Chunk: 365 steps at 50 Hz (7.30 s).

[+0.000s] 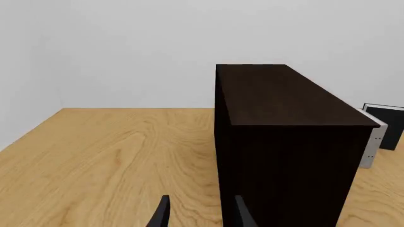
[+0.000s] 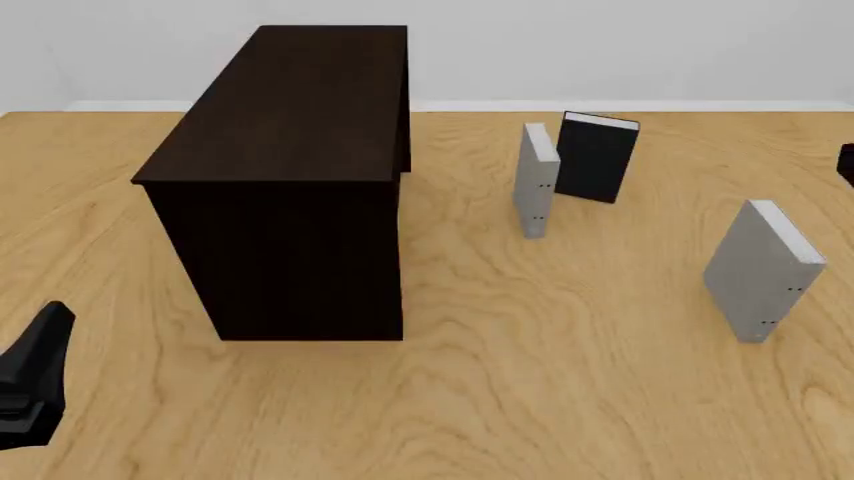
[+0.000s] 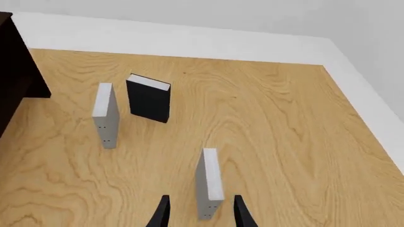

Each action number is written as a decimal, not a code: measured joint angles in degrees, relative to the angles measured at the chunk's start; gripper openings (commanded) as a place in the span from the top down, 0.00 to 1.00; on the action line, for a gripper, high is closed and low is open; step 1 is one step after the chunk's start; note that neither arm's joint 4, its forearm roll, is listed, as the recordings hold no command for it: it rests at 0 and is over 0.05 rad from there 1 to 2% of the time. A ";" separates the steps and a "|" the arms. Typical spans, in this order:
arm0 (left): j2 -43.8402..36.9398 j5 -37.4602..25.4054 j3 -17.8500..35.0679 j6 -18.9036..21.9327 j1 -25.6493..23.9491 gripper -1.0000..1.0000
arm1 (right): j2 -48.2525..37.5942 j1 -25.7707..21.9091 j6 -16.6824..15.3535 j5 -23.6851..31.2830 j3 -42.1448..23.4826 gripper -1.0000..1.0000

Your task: Pick up the book on the right and place it under the cabinet shelf.

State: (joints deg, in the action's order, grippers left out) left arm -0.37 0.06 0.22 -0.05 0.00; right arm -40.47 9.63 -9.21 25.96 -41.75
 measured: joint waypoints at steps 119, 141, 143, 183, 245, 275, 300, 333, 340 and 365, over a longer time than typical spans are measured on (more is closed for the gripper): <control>-0.41 0.44 -0.06 -0.02 0.00 0.00 | -42.57 7.11 -3.51 -25.56 4.84 1.00; -0.40 0.44 -0.06 -0.02 0.00 0.00 | -32.22 2.14 1.31 -19.41 4.04 1.00; -0.41 0.44 -0.06 -0.02 0.00 0.00 | -31.15 1.18 2.16 -18.84 3.95 1.00; -0.36 0.36 -0.03 -0.02 0.03 0.00 | -18.67 -15.98 22.79 -17.04 3.81 1.00; -0.46 0.39 0.06 0.03 0.36 0.00 | -22.31 -33.63 42.61 -41.83 9.92 1.00; -0.21 0.15 0.07 0.01 0.38 0.00 | -38.10 -37.32 48.14 -57.02 9.02 1.00; -0.33 0.22 0.06 -0.03 0.41 0.00 | -51.11 -37.03 54.46 -71.76 9.58 1.00; -0.40 0.25 0.08 -0.04 0.44 0.00 | -68.50 -37.00 64.38 -87.36 7.66 1.00; -0.45 0.32 0.06 -0.03 0.44 0.00 | -71.49 -37.27 65.94 -89.87 7.36 1.00; -0.34 0.19 0.09 -0.03 0.46 0.00 | -77.31 -37.29 67.95 -94.46 6.22 1.00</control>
State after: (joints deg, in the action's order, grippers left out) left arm -0.71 0.26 0.32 -0.07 0.46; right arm -117.78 -27.65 58.74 -68.50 -35.53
